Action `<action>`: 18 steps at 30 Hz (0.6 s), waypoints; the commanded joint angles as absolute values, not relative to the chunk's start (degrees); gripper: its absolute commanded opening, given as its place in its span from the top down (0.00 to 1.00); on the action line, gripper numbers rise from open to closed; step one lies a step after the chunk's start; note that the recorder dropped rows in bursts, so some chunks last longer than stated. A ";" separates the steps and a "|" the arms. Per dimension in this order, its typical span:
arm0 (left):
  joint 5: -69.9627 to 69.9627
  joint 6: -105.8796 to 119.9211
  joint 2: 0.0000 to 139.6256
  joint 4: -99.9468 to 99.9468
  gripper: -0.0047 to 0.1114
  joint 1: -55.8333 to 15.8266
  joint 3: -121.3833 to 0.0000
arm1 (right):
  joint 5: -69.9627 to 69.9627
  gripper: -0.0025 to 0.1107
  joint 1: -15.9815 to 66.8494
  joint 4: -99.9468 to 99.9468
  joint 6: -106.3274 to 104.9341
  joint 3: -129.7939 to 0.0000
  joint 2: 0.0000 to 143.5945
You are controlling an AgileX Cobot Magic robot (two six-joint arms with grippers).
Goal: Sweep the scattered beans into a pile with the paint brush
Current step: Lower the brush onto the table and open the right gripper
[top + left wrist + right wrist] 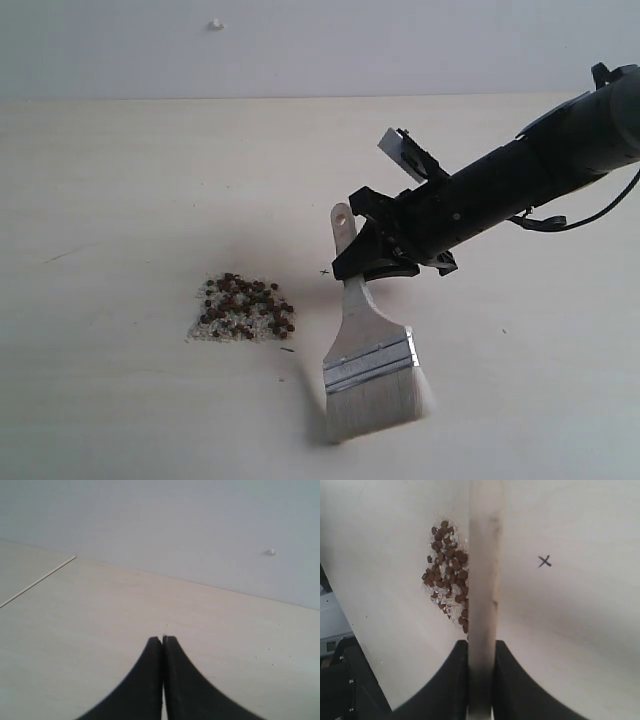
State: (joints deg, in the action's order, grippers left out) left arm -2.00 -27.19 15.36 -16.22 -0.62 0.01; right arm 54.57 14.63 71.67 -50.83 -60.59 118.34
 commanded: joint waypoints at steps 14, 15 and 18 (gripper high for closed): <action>-2.36 -27.13 15.11 -15.93 0.96 -0.57 0.00 | 49.02 0.95 14.71 72.55 -50.76 -60.42 119.81; -2.36 -27.13 15.11 -15.93 0.96 -0.57 0.00 | 48.86 0.93 14.71 72.55 -50.76 -60.42 119.81; -2.36 -27.13 15.11 -15.93 0.96 -0.57 0.00 | 47.89 0.84 14.71 71.63 -50.86 -60.42 119.81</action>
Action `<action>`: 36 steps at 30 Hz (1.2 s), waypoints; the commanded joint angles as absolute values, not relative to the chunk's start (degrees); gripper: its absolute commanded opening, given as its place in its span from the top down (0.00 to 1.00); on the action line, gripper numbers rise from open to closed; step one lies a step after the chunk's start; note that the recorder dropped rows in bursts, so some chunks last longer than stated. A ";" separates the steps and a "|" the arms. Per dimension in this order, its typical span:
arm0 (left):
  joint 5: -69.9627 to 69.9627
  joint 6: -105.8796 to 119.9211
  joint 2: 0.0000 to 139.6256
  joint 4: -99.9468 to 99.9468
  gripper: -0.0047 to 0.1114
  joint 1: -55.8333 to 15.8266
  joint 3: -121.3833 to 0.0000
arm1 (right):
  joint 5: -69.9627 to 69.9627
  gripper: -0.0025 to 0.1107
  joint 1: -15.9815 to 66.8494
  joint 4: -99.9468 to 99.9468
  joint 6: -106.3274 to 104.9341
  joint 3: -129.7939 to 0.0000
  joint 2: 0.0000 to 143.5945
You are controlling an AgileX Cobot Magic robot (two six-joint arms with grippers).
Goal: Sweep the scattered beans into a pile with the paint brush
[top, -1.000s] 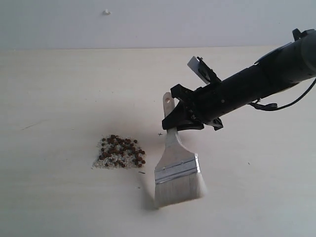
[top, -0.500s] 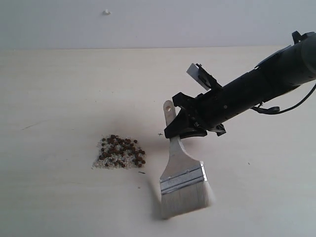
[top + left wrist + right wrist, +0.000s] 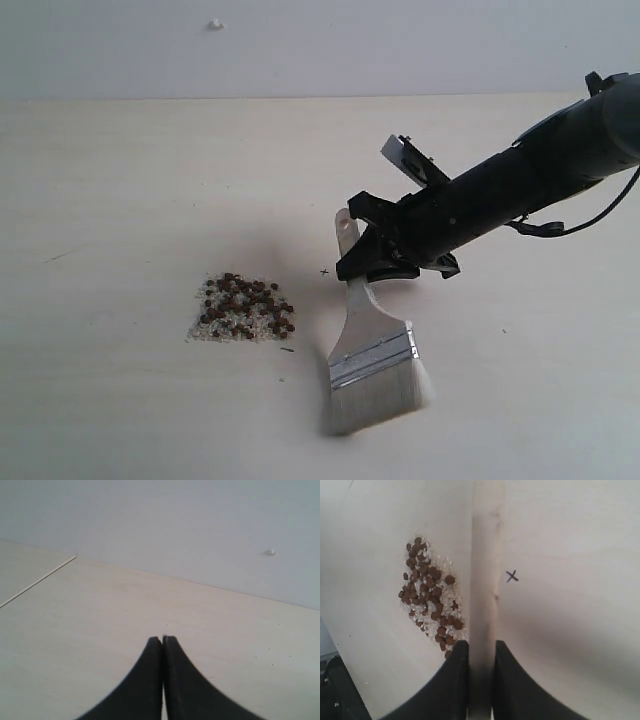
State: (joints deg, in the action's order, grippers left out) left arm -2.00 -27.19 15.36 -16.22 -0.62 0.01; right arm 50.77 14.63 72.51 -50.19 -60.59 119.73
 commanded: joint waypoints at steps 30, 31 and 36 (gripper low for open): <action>-2.36 -27.13 15.11 -15.93 0.96 -0.57 0.00 | 29.08 0.84 14.71 51.64 -35.37 -60.42 99.82; -2.36 -27.13 15.11 -15.93 0.96 -0.57 0.00 | 28.30 0.89 14.71 46.76 -31.33 -60.42 97.58; -2.36 -27.13 15.11 -15.93 0.96 -0.57 0.00 | 25.03 0.98 14.71 32.06 -17.12 -58.18 87.19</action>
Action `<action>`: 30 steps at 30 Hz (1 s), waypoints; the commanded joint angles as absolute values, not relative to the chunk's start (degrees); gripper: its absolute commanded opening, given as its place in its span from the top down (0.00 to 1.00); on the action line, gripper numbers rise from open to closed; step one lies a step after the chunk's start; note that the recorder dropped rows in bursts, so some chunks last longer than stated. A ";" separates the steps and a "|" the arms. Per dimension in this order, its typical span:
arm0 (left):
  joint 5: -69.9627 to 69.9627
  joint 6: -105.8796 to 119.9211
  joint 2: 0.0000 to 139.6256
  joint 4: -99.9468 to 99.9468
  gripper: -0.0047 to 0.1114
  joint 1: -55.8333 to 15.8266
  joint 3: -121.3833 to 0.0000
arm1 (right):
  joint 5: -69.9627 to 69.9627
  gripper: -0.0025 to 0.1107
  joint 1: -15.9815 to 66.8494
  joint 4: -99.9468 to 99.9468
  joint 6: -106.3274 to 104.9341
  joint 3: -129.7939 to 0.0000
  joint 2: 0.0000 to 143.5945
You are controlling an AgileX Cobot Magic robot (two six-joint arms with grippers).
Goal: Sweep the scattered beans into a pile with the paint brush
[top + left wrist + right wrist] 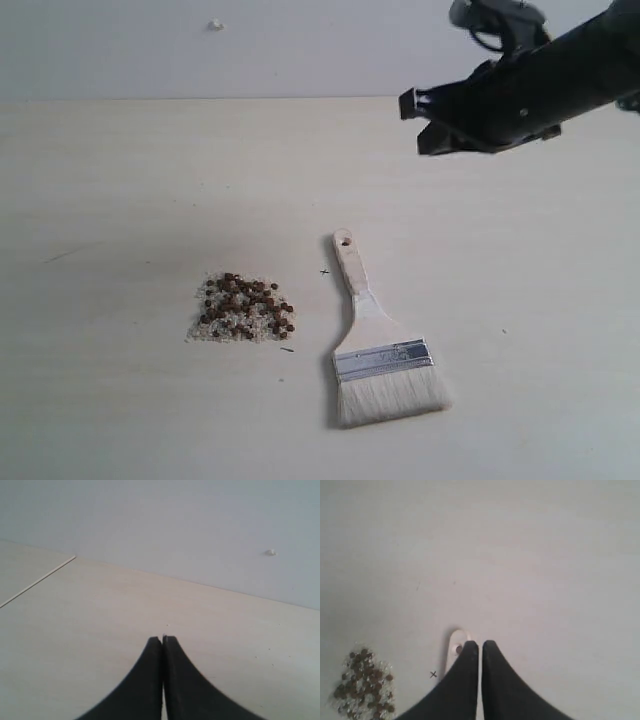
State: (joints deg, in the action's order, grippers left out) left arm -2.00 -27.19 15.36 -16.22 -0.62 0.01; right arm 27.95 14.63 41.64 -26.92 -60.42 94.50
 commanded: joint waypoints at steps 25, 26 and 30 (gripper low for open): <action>-2.36 -27.13 15.11 -15.93 0.96 -0.57 0.00 | 7.20 0.98 14.71 35.97 -14.81 -20.27 30.51; -2.36 -27.13 15.11 -15.93 0.96 -0.57 0.00 | 7.20 0.98 14.71 35.97 -14.81 -20.27 29.84; -2.36 -27.13 15.11 -15.93 0.96 -0.57 0.00 | 7.20 0.98 14.71 35.97 -14.81 -20.27 28.05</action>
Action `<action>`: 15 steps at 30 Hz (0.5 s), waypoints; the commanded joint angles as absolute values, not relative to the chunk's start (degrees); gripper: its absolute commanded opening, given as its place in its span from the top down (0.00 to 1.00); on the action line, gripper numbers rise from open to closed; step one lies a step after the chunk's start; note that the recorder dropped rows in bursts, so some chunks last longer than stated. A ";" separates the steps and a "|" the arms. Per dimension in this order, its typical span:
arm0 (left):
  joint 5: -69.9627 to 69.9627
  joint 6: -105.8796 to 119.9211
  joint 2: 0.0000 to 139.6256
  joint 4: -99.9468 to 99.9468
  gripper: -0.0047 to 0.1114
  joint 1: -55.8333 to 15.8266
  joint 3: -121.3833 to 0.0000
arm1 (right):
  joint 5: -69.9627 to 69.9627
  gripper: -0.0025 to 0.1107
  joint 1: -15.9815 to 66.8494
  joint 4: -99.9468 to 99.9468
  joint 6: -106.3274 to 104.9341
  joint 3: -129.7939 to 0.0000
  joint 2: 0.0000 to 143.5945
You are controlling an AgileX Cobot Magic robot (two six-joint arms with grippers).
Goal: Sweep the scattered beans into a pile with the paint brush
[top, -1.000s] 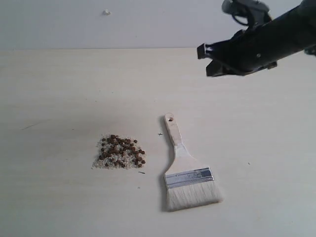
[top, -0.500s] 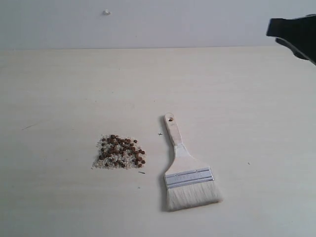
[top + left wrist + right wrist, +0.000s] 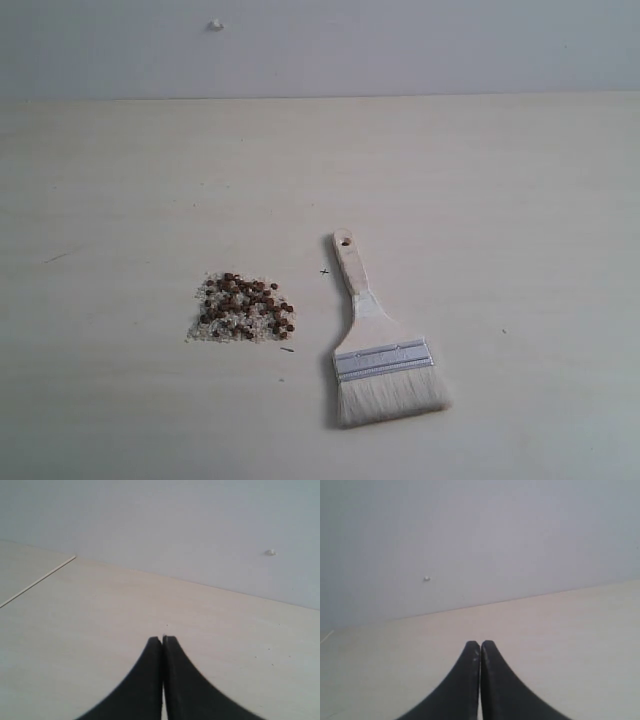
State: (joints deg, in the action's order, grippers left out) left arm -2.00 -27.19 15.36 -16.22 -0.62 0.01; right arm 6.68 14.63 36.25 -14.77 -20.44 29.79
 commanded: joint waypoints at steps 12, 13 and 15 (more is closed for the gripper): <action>-2.36 -27.13 15.11 -15.93 0.96 -0.57 0.00 | 5.22 0.98 13.86 27.85 -24.30 -20.27 25.17; -2.36 -27.13 15.11 -15.93 0.96 -0.57 0.00 | 4.98 0.98 13.14 27.85 -24.43 -20.27 23.65; -2.36 -27.13 15.11 -15.93 0.96 -0.57 0.00 | 6.60 0.98 11.14 27.29 -24.43 -20.27 19.99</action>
